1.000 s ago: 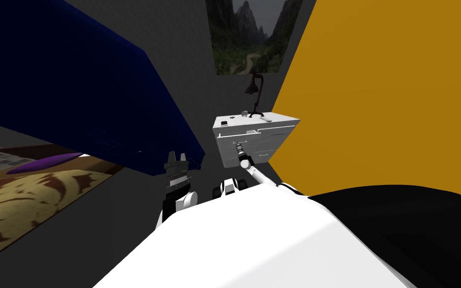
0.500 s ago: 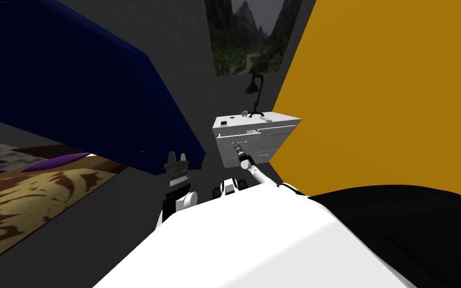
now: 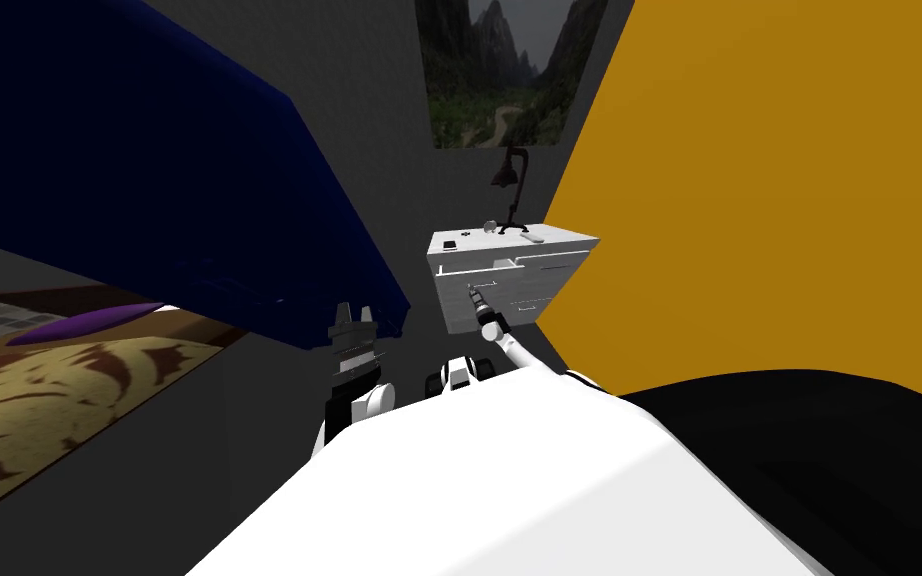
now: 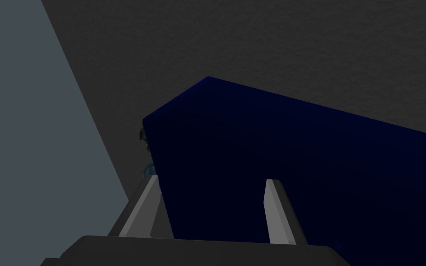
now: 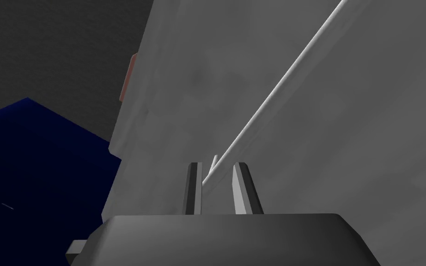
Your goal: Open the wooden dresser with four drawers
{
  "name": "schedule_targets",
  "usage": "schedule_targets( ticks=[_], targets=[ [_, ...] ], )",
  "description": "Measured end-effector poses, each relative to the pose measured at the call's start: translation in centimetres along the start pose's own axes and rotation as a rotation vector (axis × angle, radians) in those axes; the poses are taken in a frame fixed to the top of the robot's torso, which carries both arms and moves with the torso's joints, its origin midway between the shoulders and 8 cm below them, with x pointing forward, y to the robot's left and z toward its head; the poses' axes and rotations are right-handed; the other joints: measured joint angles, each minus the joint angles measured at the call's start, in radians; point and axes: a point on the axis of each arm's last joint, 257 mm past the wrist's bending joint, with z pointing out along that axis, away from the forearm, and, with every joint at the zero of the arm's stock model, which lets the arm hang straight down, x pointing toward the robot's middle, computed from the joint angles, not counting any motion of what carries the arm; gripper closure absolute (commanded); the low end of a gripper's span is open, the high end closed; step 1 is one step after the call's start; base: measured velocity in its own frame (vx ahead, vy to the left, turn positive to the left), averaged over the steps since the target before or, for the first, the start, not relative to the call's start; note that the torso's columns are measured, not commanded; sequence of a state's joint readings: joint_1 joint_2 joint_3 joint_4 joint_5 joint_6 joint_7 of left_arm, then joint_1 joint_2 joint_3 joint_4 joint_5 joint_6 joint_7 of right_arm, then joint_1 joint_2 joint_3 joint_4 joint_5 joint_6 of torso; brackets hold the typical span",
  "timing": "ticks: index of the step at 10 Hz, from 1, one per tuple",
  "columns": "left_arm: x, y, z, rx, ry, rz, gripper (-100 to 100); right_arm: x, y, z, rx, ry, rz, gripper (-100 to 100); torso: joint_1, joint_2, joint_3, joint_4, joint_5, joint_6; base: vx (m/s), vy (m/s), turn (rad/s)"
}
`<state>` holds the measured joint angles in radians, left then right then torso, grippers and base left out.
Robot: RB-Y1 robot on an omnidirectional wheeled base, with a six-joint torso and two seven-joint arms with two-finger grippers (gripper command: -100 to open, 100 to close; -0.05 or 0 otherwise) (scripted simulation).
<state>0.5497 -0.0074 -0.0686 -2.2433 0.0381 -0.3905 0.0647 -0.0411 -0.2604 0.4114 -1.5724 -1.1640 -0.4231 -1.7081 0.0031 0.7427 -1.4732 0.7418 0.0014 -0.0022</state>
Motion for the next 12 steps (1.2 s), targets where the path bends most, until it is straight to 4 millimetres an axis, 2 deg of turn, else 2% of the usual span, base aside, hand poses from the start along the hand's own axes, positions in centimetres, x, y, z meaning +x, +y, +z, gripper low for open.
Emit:
schedule_targets(
  ticks=[7,8,10,12],
  targets=[
    [0.0,0.0,0.0,0.000,0.000,0.000,0,1.8,0.3,-2.2,-0.038,0.092,0.367,100,-0.010,0.003,0.001,0.003,-0.001,0.010,-0.061,0.055,-0.068],
    [0.0,0.0,0.0,0.000,0.000,0.000,0,1.7,0.5,-2.4,-0.043,0.091,0.378,-100,-0.010,0.000,0.000,0.002,-0.001,0.007,-0.074,0.028,0.069],
    [0.0,0.0,0.0,0.000,0.000,0.000,0,0.7,0.5,-0.6,-0.028,0.038,0.246,-100,-0.004,-0.002,-0.001,-0.003,-0.001,0.003,-0.078,0.006,0.019],
    [0.0,0.0,0.0,0.000,0.000,0.000,0,-0.3,0.2,-0.3,-0.014,-0.008,0.128,-100,-0.004,-0.008,-0.005,-0.005,-0.002,0.002,-0.008,-0.012,-0.003]
  ],
)
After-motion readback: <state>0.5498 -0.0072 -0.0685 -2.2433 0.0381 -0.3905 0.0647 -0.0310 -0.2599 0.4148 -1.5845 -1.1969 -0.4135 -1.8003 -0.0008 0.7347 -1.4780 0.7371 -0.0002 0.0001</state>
